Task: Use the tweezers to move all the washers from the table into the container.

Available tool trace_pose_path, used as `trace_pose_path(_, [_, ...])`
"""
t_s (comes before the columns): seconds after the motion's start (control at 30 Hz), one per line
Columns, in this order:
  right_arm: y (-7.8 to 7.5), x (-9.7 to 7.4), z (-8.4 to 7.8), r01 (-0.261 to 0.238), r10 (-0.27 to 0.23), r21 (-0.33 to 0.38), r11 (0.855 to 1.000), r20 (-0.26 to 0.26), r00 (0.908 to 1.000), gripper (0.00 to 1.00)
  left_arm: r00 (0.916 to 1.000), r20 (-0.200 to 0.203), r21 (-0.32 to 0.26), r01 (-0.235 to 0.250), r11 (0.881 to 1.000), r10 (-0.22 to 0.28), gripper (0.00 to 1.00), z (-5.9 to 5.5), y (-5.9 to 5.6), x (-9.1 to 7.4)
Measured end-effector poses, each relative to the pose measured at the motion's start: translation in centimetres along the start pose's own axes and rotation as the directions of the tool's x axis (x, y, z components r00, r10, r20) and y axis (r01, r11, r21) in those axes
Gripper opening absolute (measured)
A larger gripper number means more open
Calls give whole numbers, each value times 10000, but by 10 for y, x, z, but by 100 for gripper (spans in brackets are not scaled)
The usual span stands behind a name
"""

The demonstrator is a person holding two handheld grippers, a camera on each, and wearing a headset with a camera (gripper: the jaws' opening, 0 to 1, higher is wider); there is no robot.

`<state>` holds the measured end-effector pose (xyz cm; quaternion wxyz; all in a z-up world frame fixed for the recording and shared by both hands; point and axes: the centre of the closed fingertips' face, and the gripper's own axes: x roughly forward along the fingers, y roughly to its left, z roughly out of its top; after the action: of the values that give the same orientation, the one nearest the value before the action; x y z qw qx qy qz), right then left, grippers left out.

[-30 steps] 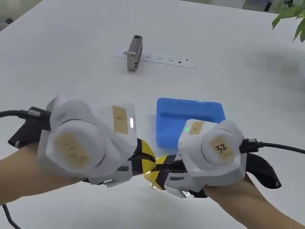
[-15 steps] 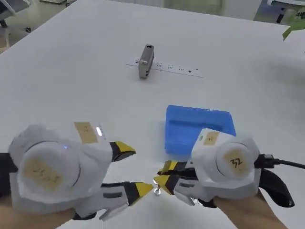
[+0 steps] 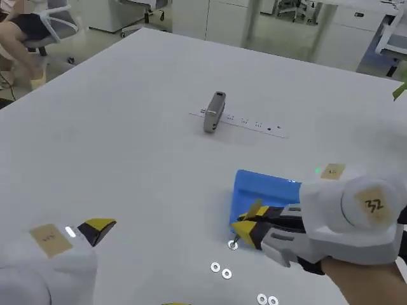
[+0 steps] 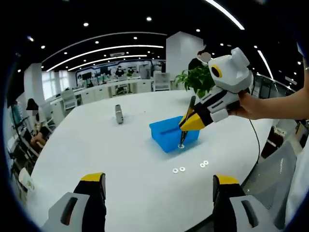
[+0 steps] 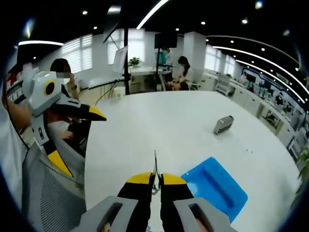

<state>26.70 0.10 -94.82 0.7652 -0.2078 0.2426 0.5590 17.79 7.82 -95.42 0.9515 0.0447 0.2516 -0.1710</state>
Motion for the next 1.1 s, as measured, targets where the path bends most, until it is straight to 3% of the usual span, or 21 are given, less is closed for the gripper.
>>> trace_pose_path(0.1, [-19, -1, 6, 669, -669, 61, 9977, 121, 9977, 1, 9982, 421, 218, -431, 9988, 422, 97, -1, 7, 3])
trace_pose_path(0.17, [-31, 3, 6, 944, -949, 309, 9951, 143, 9954, 1, 9976, 214, 276, -657, 9975, 651, 97, -9, 10, 7])
trace_pose_path(0.33, [-51, 10, 3, 1541, -1543, 367, 9874, 22, 9880, 1, 9957, 330, 634, -884, 9941, 864, 98, -8, 8, 8])
trace_pose_path(0.4, [-57, 14, 1, 1655, -1655, 474, 9851, -27, 9862, 1, 9966, 341, 772, -772, 9940, 747, 98, -9, 7, 10])
trace_pose_path(0.43, [-62, 17, -2, 1865, -1862, 448, 9814, -92, 9825, 1, 9990, 102, 839, -432, 9955, 425, 98, -14, 3, 11])
trace_pose_path(0.5, [-65, 22, -8, 1936, -1927, 423, 9802, -254, 9809, 1, 9988, -391, 780, -270, 9966, 301, 98, -23, 2, 14])
trace_pose_path(0.53, [-69, 26, -13, 2086, -2073, 413, 9771, -334, 9777, 1, 9985, -445, 896, -264, 9956, 305, 98, -24, 2, 14])
trace_pose_path(0.7, [-78, 40, -33, 2386, -2337, 933, 9666, -605, 9704, 1, 9992, -303, 1104, -241, 9936, 276, 95, -22, 1, 13])
trace_pose_path(0.83, [-82, 47, -40, 2494, -2429, 1459, 9574, -610, 9681, 2, 9984, -321, 1323, -415, 9903, 461, 92, -23, 4, 13])
trace_pose_path(1.1, [-83, 59, -53, 2607, -2485, 1575, 9525, -931, 9641, 2, 9972, -310, 1387, -625, 9884, 674, 92, -24, 9, 13])
